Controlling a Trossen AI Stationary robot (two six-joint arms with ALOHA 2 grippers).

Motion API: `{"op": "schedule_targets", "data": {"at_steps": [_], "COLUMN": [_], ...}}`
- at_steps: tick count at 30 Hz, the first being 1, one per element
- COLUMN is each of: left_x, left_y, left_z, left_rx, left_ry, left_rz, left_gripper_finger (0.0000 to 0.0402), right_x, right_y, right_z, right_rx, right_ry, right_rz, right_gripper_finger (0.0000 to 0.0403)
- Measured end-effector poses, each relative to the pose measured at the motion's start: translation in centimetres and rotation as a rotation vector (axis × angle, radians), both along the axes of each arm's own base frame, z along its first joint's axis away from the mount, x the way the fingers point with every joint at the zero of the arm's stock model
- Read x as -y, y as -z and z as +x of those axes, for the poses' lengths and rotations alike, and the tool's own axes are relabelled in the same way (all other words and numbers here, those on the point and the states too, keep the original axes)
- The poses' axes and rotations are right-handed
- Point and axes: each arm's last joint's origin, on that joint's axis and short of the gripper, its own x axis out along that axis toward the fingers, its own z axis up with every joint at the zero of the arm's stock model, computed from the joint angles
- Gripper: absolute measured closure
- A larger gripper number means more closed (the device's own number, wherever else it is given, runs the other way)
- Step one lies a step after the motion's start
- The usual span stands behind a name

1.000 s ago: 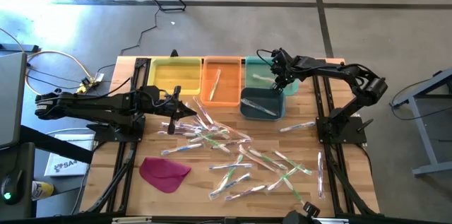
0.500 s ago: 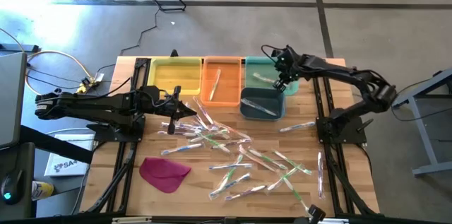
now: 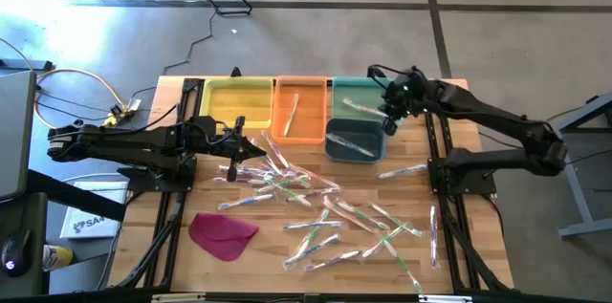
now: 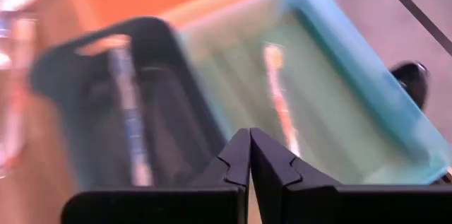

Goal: Pick & Place Toothbrushes
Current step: Put the blue toothbrush into the dark blue bin

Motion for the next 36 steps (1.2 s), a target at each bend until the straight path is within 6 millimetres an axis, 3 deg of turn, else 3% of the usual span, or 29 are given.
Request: {"op": "schedule_targets", "data": {"at_steps": [7, 19, 27, 36], "left_x": [0.0, 0.0, 0.0, 0.0], "left_y": [0.0, 0.0, 0.0, 0.0], "left_z": [0.0, 0.0, 0.0, 0.0], "left_rx": [0.0, 0.0, 0.001, 0.001], "left_ry": [0.0, -0.001, -0.007, -0.007], "left_rz": [-0.001, -0.005, -0.029, -0.028], "left_gripper_finger": [0.0402, 0.0402, 0.0402, 0.0402], "right_x": [-3.7, -8.6, -11.3, -13.0], "right_y": [-1.2, -0.2, 0.2, 0.4], "right_z": [-0.7, -1.2, -1.6, -2.2], "right_rx": [0.052, -0.118, -0.201, -0.258], "right_ry": [-0.084, -0.124, -0.189, -0.154], "right_rz": [0.073, 0.247, 0.3, 0.342], "right_gripper_finger": [0.04, 0.04, 0.04, 0.0399]}}
